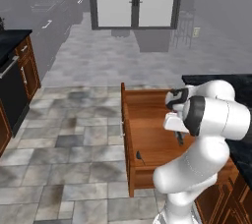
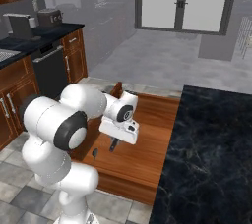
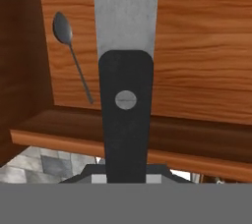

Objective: Pick up the metallic utensils from the counter and place them in the open drawer. Make sure not to pick up any wooden utensils.

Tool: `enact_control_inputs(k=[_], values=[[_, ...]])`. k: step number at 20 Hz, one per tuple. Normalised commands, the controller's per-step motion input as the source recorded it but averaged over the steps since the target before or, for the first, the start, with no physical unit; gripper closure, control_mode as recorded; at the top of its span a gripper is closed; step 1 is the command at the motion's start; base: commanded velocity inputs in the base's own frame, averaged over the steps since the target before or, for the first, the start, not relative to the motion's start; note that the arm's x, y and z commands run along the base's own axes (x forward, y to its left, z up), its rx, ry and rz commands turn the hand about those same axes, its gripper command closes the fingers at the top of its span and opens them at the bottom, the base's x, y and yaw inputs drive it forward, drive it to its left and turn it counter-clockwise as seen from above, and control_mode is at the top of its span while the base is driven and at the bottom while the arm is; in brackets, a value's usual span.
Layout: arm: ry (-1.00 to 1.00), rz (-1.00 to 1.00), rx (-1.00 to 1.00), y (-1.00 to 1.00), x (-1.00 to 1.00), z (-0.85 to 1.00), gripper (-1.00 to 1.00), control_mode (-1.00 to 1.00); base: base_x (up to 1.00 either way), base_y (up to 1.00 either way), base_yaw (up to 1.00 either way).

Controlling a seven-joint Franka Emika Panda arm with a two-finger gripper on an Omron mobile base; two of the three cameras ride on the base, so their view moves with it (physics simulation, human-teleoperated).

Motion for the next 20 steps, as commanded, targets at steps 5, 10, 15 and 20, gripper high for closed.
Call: enact_control_inputs(k=[5,10,15,20], values=[[0.03,0.00,0.04,-0.05,0.15,-0.21,1.00,-1.00,0.00,0.00,0.00],[0.02,0.00,0.03,-0.01,0.21,-0.27,1.00,-1.00,0.00,0.00,0.00],[0.01,0.00,0.01,-0.01,0.19,-0.29,1.00,-1.00,0.00,0.00,0.00],[0.01,0.00,0.01,0.00,0.23,-0.33,1.00,-1.00,0.00,0.00,0.00]])
